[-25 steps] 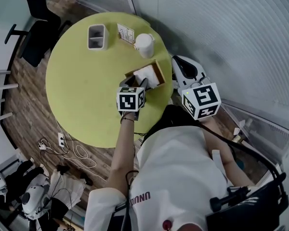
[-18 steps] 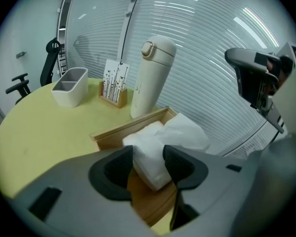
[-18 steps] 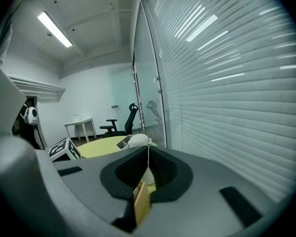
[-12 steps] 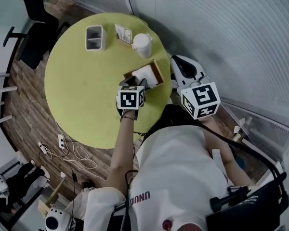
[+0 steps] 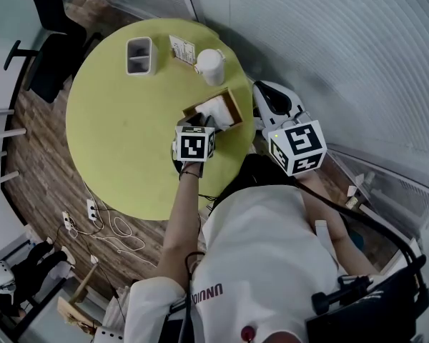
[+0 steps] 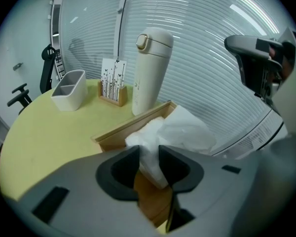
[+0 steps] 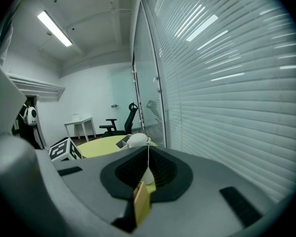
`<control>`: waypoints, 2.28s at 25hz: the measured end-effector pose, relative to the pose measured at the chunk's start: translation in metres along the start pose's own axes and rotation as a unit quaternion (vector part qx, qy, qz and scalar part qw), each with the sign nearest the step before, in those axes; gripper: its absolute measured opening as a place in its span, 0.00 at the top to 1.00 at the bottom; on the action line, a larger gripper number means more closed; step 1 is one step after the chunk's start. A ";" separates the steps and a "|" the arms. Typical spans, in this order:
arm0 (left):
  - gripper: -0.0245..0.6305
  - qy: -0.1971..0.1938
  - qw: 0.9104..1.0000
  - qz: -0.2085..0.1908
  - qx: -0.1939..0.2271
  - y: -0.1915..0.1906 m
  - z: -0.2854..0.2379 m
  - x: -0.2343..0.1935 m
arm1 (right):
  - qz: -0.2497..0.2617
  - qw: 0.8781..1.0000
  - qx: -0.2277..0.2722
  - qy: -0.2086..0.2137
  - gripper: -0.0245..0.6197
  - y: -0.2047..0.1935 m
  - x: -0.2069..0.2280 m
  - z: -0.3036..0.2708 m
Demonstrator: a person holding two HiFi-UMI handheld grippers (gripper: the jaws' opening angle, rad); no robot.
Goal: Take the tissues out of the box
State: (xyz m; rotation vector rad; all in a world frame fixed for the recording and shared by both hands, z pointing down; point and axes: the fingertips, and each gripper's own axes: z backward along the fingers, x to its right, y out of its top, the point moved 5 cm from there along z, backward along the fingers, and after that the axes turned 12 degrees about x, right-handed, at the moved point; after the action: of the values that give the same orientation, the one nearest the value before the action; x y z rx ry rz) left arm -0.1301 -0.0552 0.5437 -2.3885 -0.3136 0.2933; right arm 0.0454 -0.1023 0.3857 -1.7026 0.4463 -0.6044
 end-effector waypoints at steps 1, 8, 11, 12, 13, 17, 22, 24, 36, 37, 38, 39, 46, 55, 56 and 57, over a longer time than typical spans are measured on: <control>0.76 0.001 1.000 -0.001 -0.001 0.000 0.000 0.000 | 0.000 1.000 0.000 0.000 0.93 0.000 0.000 0.000; 0.81 -0.001 1.000 -0.012 -0.005 0.000 0.000 0.000 | -0.001 1.000 -0.002 0.000 0.93 0.000 -0.001 -0.001; 0.83 -0.001 1.000 -0.016 -0.005 -0.001 0.001 0.000 | -0.001 1.000 -0.002 0.001 0.93 0.000 -0.001 -0.001; 0.83 -0.001 1.000 -0.015 -0.006 -0.001 0.002 0.000 | -0.001 1.000 -0.002 0.001 0.93 0.000 -0.002 -0.002; 0.84 -0.001 1.000 -0.015 -0.006 0.000 0.003 0.000 | -0.001 1.000 -0.003 0.002 0.93 0.000 -0.002 -0.002; 0.85 -0.001 1.000 -0.018 -0.005 -0.001 0.002 0.000 | -0.001 1.000 -0.003 0.002 0.93 0.000 -0.002 -0.003; 0.88 0.001 1.000 -0.021 0.000 0.000 0.003 0.000 | -0.001 1.000 -0.006 0.003 0.93 -0.001 -0.002 -0.004; 0.89 0.000 1.000 -0.020 0.002 0.000 0.003 -0.001 | -0.001 1.000 -0.007 0.004 0.93 -0.002 -0.003 -0.004; 0.93 -0.001 1.000 0.004 0.008 0.002 0.007 0.000 | 0.000 1.000 -0.008 0.002 0.93 -0.002 -0.001 -0.004; 0.93 -0.001 1.000 0.008 0.009 0.002 0.006 -0.001 | 0.000 1.000 -0.008 0.002 0.93 -0.002 -0.001 -0.004; 0.93 -0.001 1.000 0.012 0.011 0.002 0.006 -0.001 | 0.000 1.000 -0.008 0.002 0.93 -0.002 -0.001 -0.004; 0.94 -0.002 1.000 0.015 0.012 0.002 0.007 -0.001 | 0.001 1.000 -0.008 0.002 0.93 -0.002 -0.002 -0.004; 0.94 -0.005 0.999 0.031 0.020 0.003 0.009 0.001 | 0.002 1.000 -0.010 0.003 0.93 -0.002 -0.002 -0.004; 0.94 -0.012 0.998 0.051 0.031 0.007 0.014 0.002 | 0.004 1.000 -0.013 0.006 0.93 -0.002 -0.002 -0.007; 0.95 -0.014 0.998 0.055 0.033 0.008 0.014 0.002 | 0.005 1.000 -0.014 0.007 0.93 -0.002 -0.002 -0.007; 0.94 -0.015 0.998 0.057 0.034 0.008 0.015 0.002 | 0.006 1.000 -0.014 0.008 0.93 -0.002 -0.002 -0.007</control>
State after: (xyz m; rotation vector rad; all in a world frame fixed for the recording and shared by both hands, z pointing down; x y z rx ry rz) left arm -0.1310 -0.0515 0.5272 -2.3396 -0.1793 0.3866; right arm 0.0391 -0.1064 0.3886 -1.7221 0.4771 -0.6062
